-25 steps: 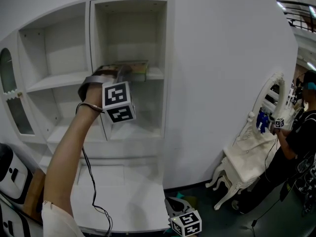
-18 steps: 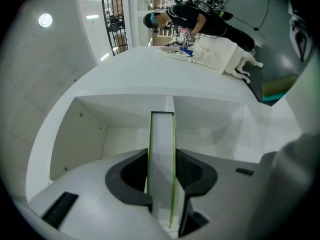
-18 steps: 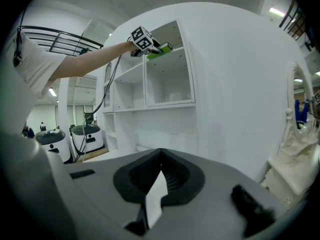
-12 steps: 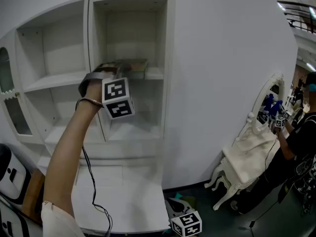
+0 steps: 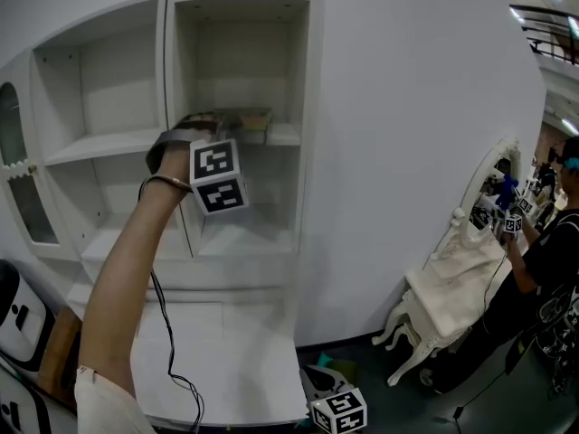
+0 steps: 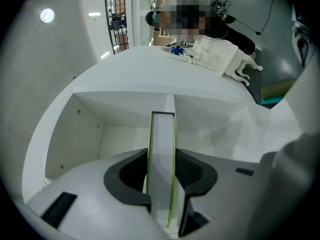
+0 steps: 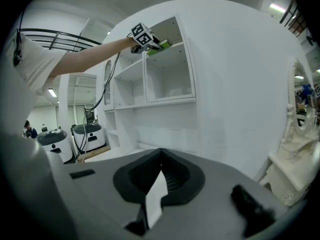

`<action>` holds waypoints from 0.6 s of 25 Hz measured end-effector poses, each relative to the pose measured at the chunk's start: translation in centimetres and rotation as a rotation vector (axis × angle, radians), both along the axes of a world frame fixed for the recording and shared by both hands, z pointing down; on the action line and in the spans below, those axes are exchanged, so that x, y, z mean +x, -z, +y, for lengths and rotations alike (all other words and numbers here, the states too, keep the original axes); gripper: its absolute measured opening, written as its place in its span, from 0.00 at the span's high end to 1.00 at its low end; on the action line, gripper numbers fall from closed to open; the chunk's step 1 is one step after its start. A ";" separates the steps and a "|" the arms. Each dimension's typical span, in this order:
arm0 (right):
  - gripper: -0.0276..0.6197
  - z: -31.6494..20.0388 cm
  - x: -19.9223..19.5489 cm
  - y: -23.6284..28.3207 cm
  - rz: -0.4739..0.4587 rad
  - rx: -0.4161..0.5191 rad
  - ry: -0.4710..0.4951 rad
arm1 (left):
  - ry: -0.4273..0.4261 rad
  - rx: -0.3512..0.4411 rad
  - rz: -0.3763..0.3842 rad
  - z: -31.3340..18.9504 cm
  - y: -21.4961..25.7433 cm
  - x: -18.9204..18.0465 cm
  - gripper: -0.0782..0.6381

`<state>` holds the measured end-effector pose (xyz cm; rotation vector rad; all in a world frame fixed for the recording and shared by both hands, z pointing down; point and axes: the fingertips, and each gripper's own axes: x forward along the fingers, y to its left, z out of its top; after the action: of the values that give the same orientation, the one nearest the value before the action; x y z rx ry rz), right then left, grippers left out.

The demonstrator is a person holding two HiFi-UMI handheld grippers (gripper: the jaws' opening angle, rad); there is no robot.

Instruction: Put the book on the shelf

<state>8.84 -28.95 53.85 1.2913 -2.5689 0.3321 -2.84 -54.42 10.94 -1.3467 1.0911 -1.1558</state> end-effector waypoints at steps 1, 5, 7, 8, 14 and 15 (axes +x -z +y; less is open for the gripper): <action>0.94 0.1 0.2 0.0 0.000 0.003 -0.003 | -0.003 0.011 -0.008 0.1 0.0 0.0 0.68; 0.94 0.8 0.9 0.1 -0.003 0.001 -0.016 | 0.005 0.104 -0.069 0.5 0.4 -0.1 0.61; 0.94 1.2 1.2 0.0 -0.008 -0.004 -0.021 | 0.014 0.122 -0.087 0.9 0.3 0.0 0.51; 0.94 1.4 1.3 0.0 -0.008 -0.004 -0.024 | 0.012 0.125 -0.085 1.2 0.3 0.0 0.50; 0.94 2.6 1.1 0.3 0.002 0.009 -0.025 | 0.006 0.152 -0.069 3.1 0.6 -0.2 0.50; 0.94 2.8 1.0 0.3 0.003 0.011 -0.023 | 0.007 0.154 -0.071 3.5 0.5 -0.3 0.50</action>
<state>9.82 -26.19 53.54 1.3253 -2.5580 0.3208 -3.12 -50.90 10.46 -1.1756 1.1109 -1.0937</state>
